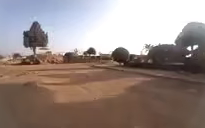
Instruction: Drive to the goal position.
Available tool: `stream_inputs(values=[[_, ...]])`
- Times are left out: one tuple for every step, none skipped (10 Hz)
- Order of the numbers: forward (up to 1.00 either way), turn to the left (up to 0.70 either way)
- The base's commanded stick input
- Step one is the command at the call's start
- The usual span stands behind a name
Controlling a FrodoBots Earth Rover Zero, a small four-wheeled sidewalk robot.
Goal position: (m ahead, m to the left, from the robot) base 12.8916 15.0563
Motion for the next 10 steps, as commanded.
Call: stream_inputs(values=[[0.7,0.35],[0.7,0.35],[0.7,0.35],[0.7,0.35],[0.7,0.35],[0.7,0.35],[0.7,0.35],[0.7,0.34],[0.7,0.11],[0.7,0.0]])
